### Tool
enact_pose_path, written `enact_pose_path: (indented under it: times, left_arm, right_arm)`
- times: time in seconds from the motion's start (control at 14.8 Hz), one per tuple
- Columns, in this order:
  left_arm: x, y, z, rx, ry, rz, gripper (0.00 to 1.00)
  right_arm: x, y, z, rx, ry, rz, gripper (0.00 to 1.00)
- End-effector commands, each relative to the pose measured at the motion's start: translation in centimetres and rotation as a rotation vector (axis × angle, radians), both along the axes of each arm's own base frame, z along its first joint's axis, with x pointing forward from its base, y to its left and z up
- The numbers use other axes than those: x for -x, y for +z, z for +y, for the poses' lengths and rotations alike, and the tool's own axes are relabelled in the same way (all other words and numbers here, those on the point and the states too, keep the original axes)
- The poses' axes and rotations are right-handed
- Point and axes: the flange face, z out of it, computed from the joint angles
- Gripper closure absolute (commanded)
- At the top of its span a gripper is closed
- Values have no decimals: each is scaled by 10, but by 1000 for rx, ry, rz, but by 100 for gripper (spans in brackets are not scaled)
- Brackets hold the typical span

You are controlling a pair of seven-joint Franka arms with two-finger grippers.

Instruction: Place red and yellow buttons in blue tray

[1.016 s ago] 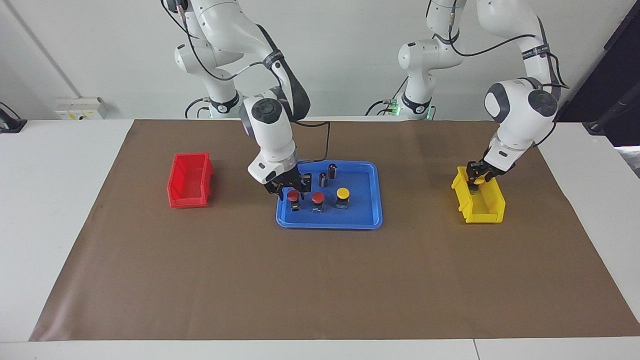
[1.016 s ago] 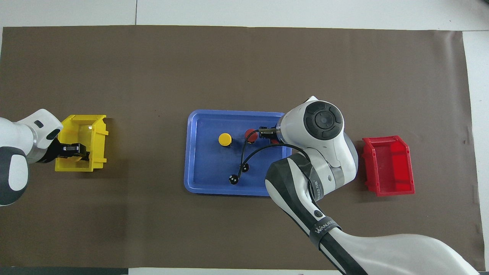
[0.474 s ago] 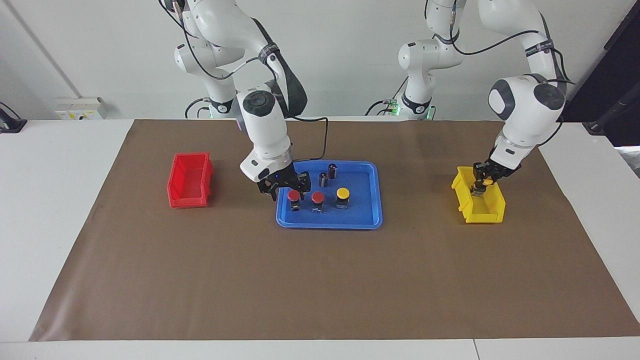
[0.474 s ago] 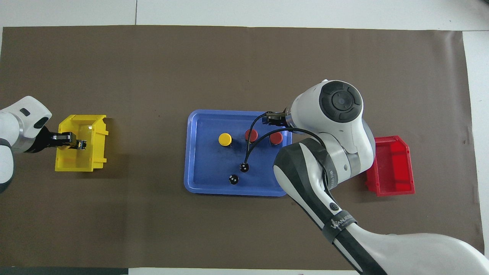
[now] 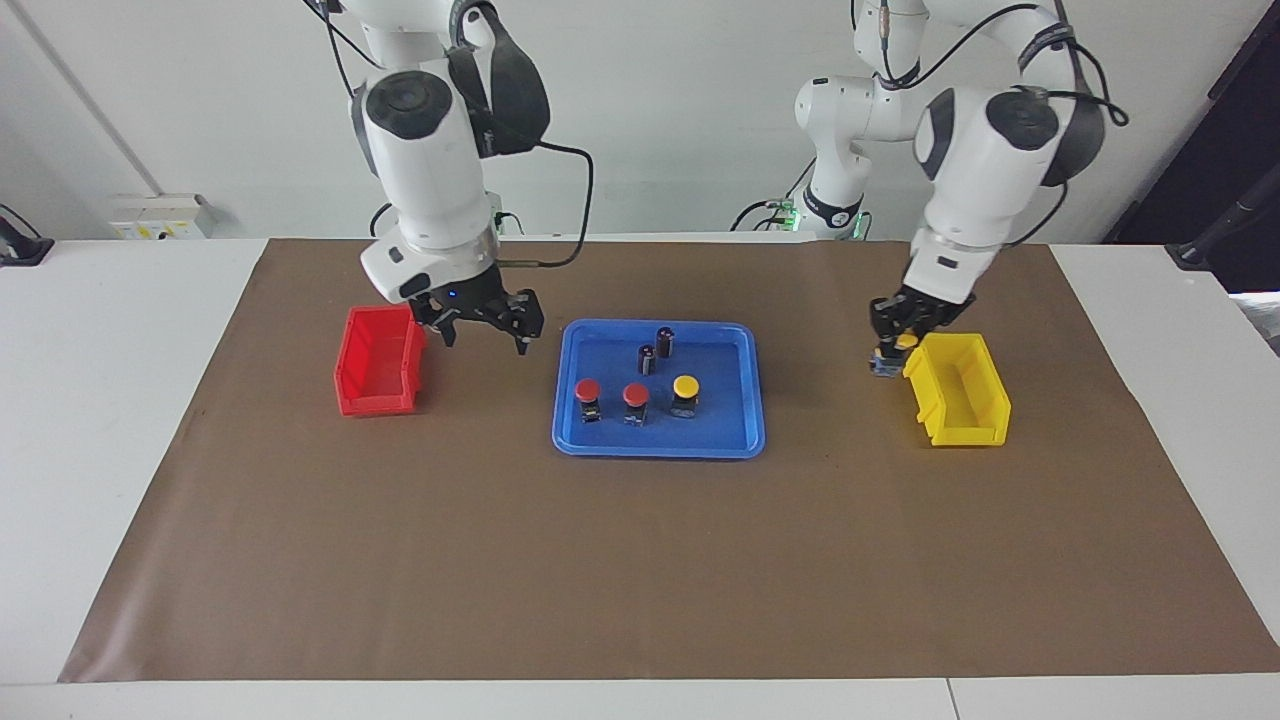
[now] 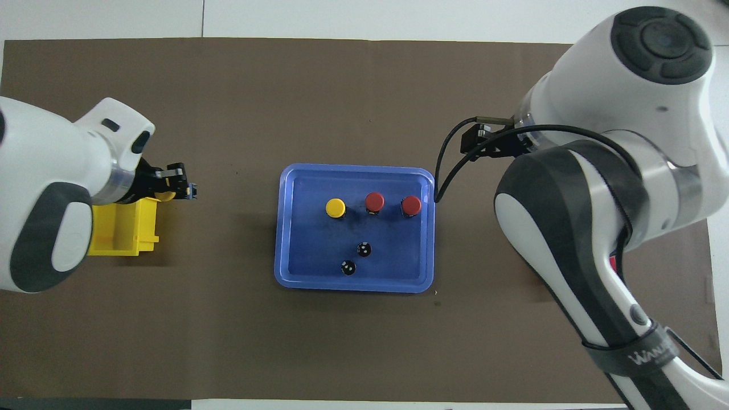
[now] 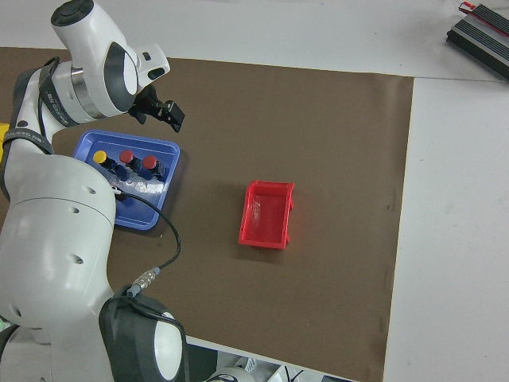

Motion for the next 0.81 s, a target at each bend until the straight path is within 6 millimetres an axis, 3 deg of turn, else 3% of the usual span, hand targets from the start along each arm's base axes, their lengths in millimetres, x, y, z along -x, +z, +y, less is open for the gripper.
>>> enact_pose_path:
  times: [0.0, 0.2, 0.34, 0.41, 0.61, 0.75]
  left_arm:
    - [4, -42, -66, 21, 20, 3, 98]
    - [11, -78, -110, 8, -28, 19, 98]
    - [10, -86, -116, 7, -35, 18, 98]
    - [8, -91, -116, 6, -35, 21, 98]
    - [15, -100, -129, -3, -55, 32, 98]
    - [16, -105, -128, -8, -52, 40, 98]
  right_arm:
    - [5, 21, -36, 13, -5, 8, 0]
    - [18, 51, -103, 14, 2, 38, 0]
    - [32, 69, -167, 3, 44, 61, 0]
    - [37, 74, -188, -3, 69, 63, 0]
    - [53, 76, -227, -1, 64, 101, 0]
    - [61, 65, -229, -8, 96, 128, 0]
